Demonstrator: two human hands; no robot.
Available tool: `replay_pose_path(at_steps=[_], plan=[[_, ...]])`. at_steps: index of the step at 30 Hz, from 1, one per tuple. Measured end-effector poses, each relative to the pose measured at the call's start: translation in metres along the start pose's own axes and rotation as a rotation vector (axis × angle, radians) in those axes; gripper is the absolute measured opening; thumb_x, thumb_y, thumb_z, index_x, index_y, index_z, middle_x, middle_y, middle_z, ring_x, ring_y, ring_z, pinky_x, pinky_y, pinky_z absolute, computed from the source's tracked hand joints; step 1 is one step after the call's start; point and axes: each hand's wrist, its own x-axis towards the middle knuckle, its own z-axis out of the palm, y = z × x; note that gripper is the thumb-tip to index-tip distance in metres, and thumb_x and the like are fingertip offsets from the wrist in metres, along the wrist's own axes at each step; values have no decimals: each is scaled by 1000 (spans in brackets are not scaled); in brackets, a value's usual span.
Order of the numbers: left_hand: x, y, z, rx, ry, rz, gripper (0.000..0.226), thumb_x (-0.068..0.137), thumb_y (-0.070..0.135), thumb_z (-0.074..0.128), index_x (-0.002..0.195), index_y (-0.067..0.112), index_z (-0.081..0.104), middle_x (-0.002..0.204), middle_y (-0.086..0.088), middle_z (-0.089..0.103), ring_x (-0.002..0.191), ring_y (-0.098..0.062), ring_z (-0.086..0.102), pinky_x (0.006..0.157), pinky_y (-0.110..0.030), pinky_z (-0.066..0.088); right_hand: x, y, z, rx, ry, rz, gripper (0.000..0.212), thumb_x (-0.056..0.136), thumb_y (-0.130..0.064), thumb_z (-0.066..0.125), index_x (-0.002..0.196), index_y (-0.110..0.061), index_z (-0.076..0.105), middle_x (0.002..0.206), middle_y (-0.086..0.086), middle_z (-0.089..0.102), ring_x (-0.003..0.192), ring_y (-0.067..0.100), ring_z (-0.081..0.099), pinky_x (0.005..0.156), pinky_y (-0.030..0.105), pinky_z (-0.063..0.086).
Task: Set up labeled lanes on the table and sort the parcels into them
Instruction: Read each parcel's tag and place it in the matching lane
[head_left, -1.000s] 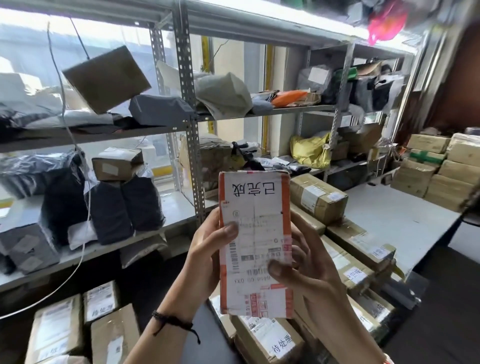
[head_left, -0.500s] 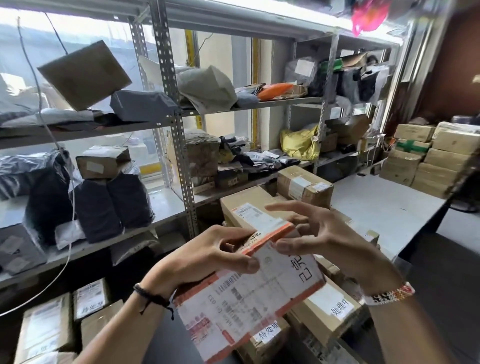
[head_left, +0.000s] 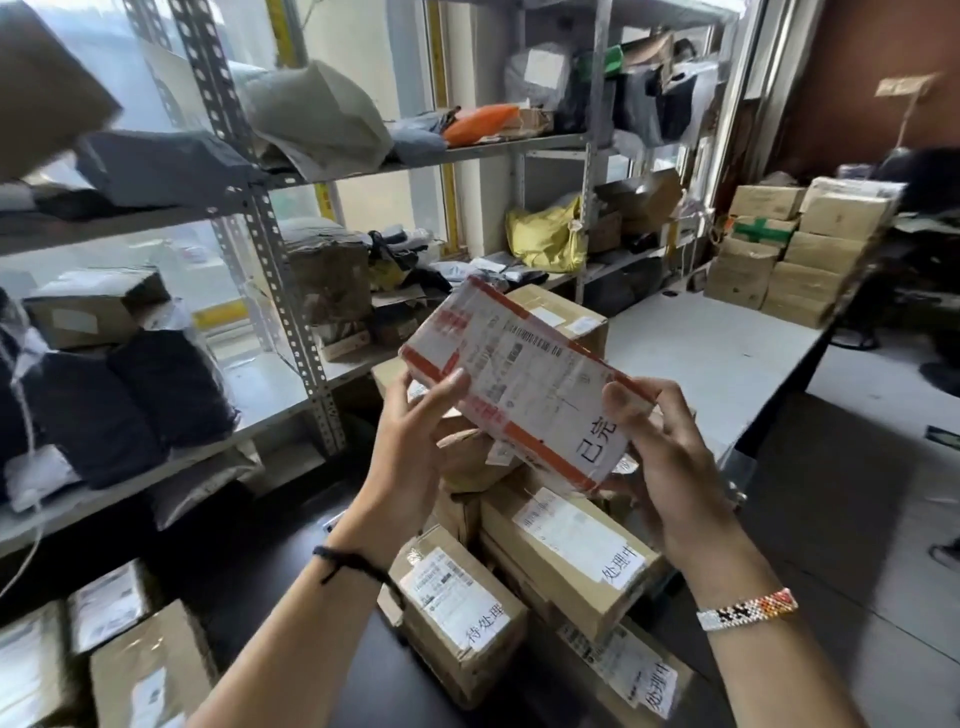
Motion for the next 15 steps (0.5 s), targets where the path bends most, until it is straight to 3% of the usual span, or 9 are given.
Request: replay_pose_path(at_steps=[2, 4, 6, 8, 10, 12, 13, 15], plan=[[11, -5, 15, -3, 41, -3, 56, 96, 31, 74, 143, 11, 50, 130, -21, 69, 112, -44, 71, 84, -56, 62, 2, 2, -15, -187, 17, -91, 56, 81, -65, 78, 126, -42, 55, 123, -5, 69, 118, 17, 68, 80, 33, 63], [21, -13, 30, 8, 62, -50, 63, 91, 34, 79, 143, 15, 48, 126, -19, 71, 107, -40, 74, 85, -57, 62, 7, -6, -32, -521, 21, -264, 71, 67, -80, 72, 131, -63, 46, 138, -23, 52, 124, -4, 51, 92, 30, 53], [30, -20, 50, 33, 56, -79, 68, 86, 36, 83, 141, 20, 47, 124, -17, 72, 103, -37, 76, 84, -56, 63, 18, -14, -40, -954, -28, -404, 91, 65, -86, 68, 145, -65, 33, 152, -18, 39, 133, 6, 40, 102, 43, 47], [40, -23, 69, 5, 3, -87, 64, 91, 30, 80, 143, 19, 45, 125, -17, 72, 102, -37, 76, 77, -50, 65, 35, -18, -42, -1219, -26, -496, 98, 67, -80, 71, 152, -58, 30, 157, -1, 36, 135, 25, 45, 103, 58, 49], [53, -24, 82, 21, -42, -102, 58, 97, 28, 72, 146, 17, 44, 125, -16, 73, 102, -34, 77, 73, -40, 64, 56, -17, -51, -1216, 23, -539, 93, 67, -75, 67, 152, -52, 37, 147, 7, 44, 126, 30, 54, 91, 58, 59], [67, -29, 82, 116, -65, -91, 55, 101, 37, 66, 148, 18, 46, 123, -11, 73, 104, -28, 77, 78, -34, 63, 75, -14, -68, -1077, 33, -460, 90, 65, -71, 64, 150, -52, 42, 143, 5, 48, 123, 27, 57, 87, 53, 63], [74, -34, 77, 248, -57, -52, 56, 101, 44, 64, 149, 20, 48, 123, -8, 72, 107, -25, 75, 81, -33, 61, 84, -11, -77, -1048, 42, -414, 89, 64, -69, 66, 149, -53, 43, 142, 4, 49, 123, 26, 58, 87, 52, 63], [88, -46, 57, 763, 7, 105, 59, 100, 53, 62, 151, 27, 50, 130, 0, 67, 117, -19, 66, 91, -35, 55, 101, -5, -94, -1103, 69, -329, 88, 66, -64, 73, 148, -55, 45, 139, 4, 49, 120, 27, 59, 89, 51, 61]])
